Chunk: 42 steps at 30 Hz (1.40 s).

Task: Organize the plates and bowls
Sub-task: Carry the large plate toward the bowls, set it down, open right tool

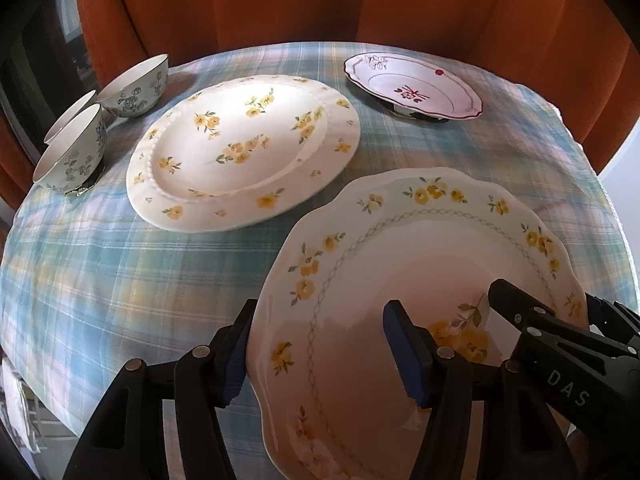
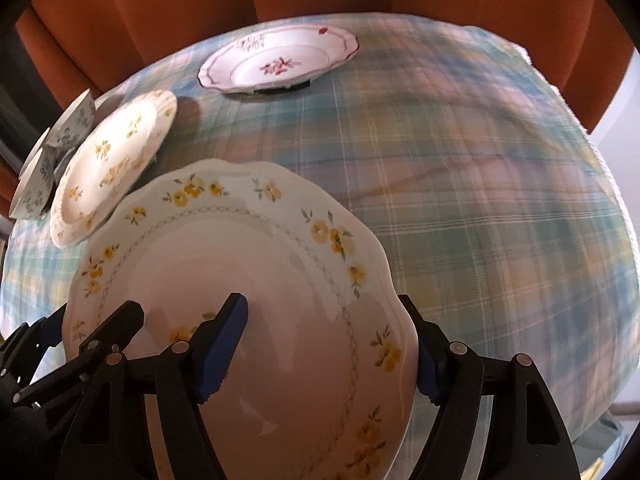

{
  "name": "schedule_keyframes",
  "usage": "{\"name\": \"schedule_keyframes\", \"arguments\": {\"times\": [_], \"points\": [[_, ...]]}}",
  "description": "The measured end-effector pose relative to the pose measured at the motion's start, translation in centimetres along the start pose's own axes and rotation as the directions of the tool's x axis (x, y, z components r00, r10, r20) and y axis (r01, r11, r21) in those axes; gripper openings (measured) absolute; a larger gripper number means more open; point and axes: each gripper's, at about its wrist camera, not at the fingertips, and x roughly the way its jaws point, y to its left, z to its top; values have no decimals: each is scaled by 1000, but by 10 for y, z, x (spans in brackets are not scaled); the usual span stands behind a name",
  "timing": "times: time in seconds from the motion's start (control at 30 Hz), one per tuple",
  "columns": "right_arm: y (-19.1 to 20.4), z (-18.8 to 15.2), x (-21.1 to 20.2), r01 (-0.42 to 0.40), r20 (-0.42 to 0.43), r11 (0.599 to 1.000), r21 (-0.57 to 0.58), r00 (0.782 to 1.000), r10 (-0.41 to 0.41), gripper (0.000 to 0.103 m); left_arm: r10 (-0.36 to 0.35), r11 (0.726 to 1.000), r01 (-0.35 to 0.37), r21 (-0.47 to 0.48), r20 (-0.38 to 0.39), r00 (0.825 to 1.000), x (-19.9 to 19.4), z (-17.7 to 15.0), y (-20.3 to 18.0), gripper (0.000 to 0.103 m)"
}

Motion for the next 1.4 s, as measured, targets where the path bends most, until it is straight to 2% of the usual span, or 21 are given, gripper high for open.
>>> {"name": "schedule_keyframes", "arguments": {"times": [0.2,0.37,0.67,1.13,1.4], "points": [[24,-6,-20,37,43,999,29,998,-38,77,-50,998,49,48,29,998,-14,3,26,63],[59,-10,-34,65,69,996,61,995,-69,77,-77,994,74,77,41,996,-27,11,61,63],[148,-18,-49,73,100,996,46,992,-77,77,-90,995,87,54,69,993,-42,18,146,63],[263,-34,-34,59,77,998,39,995,-61,77,-68,997,66,44,36,997,-36,7,257,63],[310,-37,-5,35,21,999,7,999,-35,76,-31,999,32,17,-26,999,-16,0,298,63]]}}
